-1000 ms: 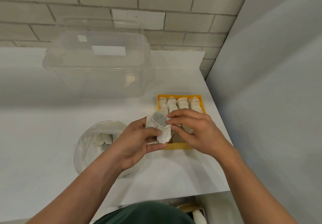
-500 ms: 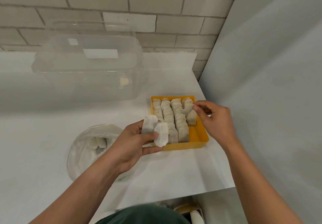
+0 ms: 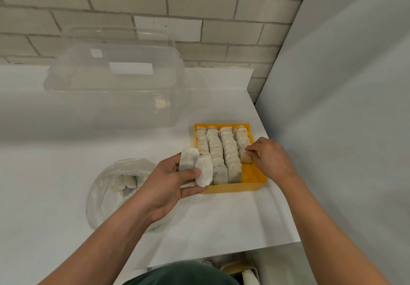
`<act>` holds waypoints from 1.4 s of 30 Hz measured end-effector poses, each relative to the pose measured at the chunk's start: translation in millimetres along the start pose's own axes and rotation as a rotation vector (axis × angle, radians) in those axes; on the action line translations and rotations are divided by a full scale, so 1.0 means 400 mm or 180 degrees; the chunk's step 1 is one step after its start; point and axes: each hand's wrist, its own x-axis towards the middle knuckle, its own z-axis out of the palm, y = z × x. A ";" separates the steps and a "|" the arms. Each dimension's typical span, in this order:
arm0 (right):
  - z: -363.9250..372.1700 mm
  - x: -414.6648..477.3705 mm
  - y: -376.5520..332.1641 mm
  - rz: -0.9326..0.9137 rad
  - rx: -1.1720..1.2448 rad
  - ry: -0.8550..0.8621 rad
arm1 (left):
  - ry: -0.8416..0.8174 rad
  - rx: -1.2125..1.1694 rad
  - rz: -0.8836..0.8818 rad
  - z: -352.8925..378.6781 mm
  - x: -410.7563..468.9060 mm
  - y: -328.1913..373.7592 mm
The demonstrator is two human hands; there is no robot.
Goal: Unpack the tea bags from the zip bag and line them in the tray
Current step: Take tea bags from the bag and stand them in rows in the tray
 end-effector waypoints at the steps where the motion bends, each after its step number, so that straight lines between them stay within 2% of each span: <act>1: 0.008 0.004 -0.002 -0.0017 -0.0088 0.0092 | 0.0006 -0.0006 0.0008 -0.001 0.000 0.001; 5: 0.035 0.014 -0.009 0.0085 -0.0326 0.0310 | 0.0024 -0.0025 0.0039 -0.011 -0.003 0.006; 9: 0.037 0.009 -0.010 0.0228 -0.0255 0.0334 | 0.0045 -0.0057 0.0031 -0.018 0.001 0.006; 19: 0.030 -0.004 -0.031 0.0593 -0.0864 -0.0370 | 0.0040 -0.0066 -0.0013 -0.019 0.002 0.006; 29: 0.040 -0.006 -0.050 0.0579 -0.0915 -0.0154 | 0.0106 -0.0015 0.0056 -0.026 -0.006 0.014; 32: 0.016 -0.022 -0.077 0.0185 -0.0163 0.0677 | 0.0143 0.0061 0.0145 -0.024 -0.006 0.019; 35: -0.037 -0.057 -0.142 -0.0954 0.0886 0.1287 | 0.0164 0.0107 0.0192 -0.017 -0.004 0.023; 38: -0.088 -0.109 -0.217 -0.2062 0.1228 0.1066 | 0.0155 0.0127 0.0216 -0.009 0.001 0.028; 42: -0.081 -0.146 -0.243 -0.2521 0.0643 0.0791 | 0.0117 0.0155 0.0237 -0.001 0.004 0.031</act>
